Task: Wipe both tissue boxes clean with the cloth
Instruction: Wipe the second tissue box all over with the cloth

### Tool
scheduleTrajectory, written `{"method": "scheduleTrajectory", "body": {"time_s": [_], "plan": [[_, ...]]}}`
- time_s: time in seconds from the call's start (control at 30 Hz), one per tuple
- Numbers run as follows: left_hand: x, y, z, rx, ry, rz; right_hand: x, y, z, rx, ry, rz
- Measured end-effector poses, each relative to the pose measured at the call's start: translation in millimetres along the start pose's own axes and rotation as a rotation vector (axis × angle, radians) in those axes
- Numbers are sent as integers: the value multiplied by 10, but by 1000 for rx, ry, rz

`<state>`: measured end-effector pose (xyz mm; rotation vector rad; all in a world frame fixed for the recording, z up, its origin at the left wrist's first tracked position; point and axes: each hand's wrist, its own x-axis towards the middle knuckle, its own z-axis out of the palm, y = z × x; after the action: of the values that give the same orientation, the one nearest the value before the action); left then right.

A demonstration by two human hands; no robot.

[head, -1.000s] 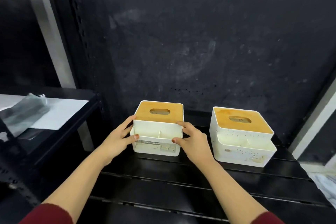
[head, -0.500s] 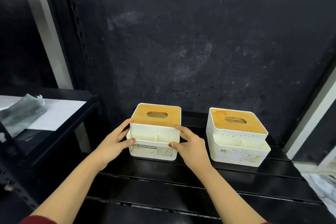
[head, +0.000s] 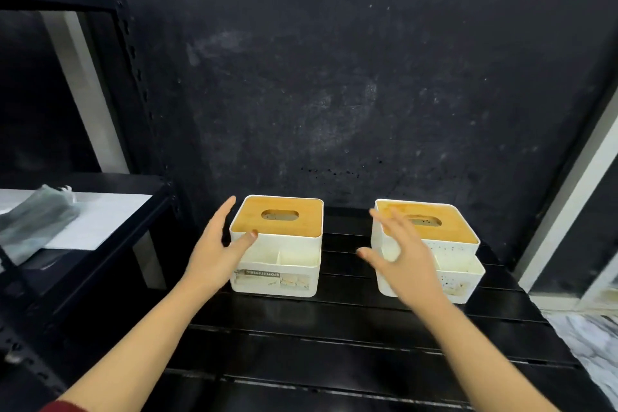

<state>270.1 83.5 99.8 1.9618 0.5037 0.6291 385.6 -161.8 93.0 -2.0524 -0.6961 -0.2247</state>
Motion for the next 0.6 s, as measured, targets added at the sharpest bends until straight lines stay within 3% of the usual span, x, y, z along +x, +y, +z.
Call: {"method": "scheduleTrajectory", "body": {"time_s": [0.07, 0.17, 0.3, 0.43, 0.6], "plan": [[30, 239, 186, 126, -27, 165, 30, 130, -344, -101, 78, -34], [73, 580, 598, 256, -225, 309, 48, 394, -756, -221, 123, 43], [50, 829, 1194, 379, -452, 268, 55, 750, -1044, -298, 6, 255], [-33, 860, 1628, 380, -565, 209, -36, 914, -1129, -242, -116, 303], [-52, 747, 1863, 381, -574, 183, -92, 1007, -1168, -145, -179, 286]]}}
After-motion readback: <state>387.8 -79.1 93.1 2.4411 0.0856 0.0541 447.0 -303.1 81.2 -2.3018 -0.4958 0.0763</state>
